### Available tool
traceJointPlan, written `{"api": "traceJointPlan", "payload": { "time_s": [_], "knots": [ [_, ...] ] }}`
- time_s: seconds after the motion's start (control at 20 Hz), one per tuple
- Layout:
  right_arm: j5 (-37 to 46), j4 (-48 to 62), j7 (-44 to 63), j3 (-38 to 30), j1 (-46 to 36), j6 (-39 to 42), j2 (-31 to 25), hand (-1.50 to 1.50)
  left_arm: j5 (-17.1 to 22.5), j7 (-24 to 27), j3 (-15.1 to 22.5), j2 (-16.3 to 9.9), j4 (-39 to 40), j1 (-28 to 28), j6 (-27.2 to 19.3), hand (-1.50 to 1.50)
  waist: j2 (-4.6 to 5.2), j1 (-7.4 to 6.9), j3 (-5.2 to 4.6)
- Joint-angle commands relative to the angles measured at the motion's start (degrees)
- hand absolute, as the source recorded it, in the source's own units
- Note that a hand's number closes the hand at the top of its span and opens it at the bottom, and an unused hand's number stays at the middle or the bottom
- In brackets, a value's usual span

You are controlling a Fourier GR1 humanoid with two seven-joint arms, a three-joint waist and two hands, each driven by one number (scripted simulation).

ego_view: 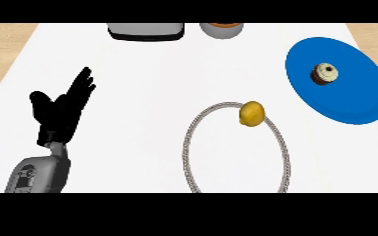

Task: Pick the cupcake from the placemat and place it in the plate

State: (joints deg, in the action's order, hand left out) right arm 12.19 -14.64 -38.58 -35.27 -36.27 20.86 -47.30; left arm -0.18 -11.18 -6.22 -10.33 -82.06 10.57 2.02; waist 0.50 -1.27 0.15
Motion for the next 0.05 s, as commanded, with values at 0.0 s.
{"api": "traceJointPlan", "payload": {
  "time_s": [0.0],
  "knots": [
    [1.2, 2.1, -3.0, 1.1, 1.9, 0.7, -1.7, -1.5, -0.1, -0.1, 0.1, 0.1, -1.2, -0.9, 0.1, 0.0, 0.13, -0.36, 0.06]
  ]
}}
